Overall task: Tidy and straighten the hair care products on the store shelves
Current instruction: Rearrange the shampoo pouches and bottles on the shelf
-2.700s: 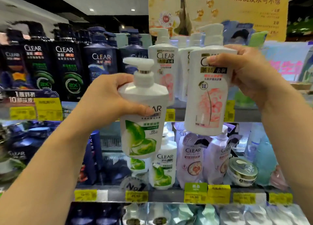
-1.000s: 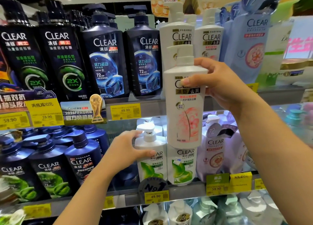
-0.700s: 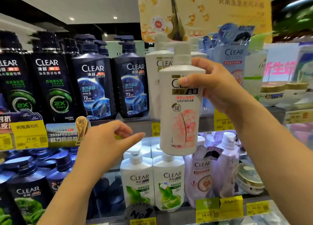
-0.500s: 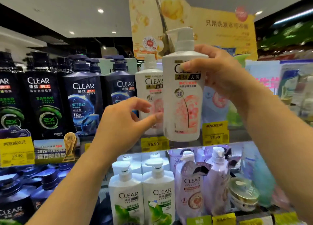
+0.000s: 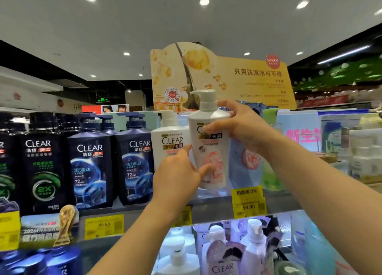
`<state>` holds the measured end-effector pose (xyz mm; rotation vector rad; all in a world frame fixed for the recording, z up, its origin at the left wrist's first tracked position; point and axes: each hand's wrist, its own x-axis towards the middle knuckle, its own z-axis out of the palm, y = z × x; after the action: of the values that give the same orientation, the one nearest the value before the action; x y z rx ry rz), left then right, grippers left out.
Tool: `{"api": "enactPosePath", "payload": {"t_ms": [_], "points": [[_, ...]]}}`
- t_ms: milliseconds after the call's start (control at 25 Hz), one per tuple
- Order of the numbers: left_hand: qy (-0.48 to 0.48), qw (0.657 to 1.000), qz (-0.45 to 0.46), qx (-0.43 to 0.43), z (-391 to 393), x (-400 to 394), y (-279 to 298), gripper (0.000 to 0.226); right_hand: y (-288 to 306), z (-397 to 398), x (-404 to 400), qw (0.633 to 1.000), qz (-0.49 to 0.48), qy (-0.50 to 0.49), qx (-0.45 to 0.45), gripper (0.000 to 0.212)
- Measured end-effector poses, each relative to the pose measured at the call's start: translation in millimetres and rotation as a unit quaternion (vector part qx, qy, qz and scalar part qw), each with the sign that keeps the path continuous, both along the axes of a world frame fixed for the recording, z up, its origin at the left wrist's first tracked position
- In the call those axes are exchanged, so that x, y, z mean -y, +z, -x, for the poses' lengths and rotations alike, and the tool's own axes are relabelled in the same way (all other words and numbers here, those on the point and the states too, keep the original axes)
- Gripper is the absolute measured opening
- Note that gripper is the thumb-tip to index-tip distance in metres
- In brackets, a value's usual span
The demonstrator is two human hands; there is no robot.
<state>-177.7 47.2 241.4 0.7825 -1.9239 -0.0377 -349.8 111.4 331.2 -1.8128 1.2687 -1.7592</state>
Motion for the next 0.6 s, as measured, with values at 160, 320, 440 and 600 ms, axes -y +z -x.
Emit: {"api": "enactPosePath", "payload": {"t_ms": [160, 320, 440, 600], "points": [[0.005, 1.0, -0.023, -0.016, 3, 3, 3, 0.077, -10, -1, 6, 1.0, 0.0, -0.008, -0.013, 0.055], [-0.015, 0.998, -0.022, -0.054, 4, 7, 8, 0.06, -22, -3, 9, 0.999, -0.01, -0.027, -0.013, 0.058], [-0.022, 0.999, -0.006, -0.045, 6, 13, 7, 0.064, -25, -9, 11, 0.996, -0.023, -0.067, -0.053, 0.058], [-0.025, 0.998, -0.009, -0.052, 5, 21, 7, 0.086, -21, -14, 7, 0.966, -0.027, -0.181, -0.183, 0.068]]}}
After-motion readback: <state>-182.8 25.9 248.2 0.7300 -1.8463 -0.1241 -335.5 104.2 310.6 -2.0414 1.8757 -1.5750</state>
